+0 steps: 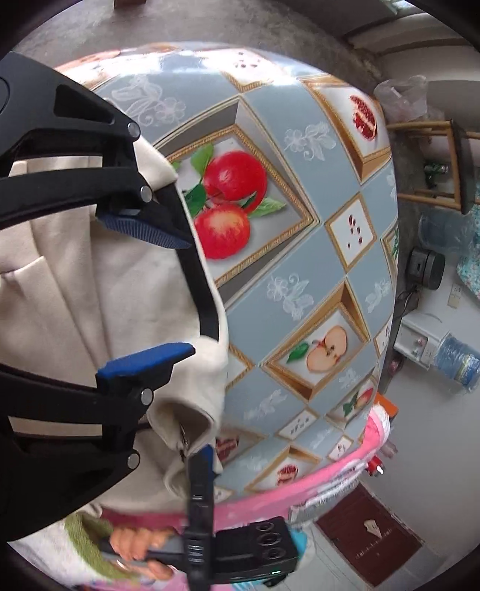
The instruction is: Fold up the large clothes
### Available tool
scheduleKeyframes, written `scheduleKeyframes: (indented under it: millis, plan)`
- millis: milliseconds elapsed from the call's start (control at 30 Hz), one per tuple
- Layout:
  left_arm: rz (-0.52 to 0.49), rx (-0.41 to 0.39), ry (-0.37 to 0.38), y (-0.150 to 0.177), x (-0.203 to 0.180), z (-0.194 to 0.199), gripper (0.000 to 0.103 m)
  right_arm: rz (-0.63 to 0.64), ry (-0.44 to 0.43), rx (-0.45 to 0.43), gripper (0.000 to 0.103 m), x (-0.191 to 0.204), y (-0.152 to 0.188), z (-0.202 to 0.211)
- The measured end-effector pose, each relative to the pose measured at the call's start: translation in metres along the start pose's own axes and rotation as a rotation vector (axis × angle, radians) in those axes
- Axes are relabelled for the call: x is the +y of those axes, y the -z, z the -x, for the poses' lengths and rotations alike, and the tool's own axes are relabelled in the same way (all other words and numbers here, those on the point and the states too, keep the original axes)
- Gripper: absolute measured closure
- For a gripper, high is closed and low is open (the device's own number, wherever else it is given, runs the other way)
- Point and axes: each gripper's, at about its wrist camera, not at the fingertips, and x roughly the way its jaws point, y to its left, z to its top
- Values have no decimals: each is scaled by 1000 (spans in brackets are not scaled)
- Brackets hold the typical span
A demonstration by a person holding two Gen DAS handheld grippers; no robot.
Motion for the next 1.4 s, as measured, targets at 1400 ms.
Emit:
scheduleKeyframes:
  millis: [1400]
  plan:
    - [-36,221,76,27,-40,-46,78,-454,55,2,54,-79,64,46]
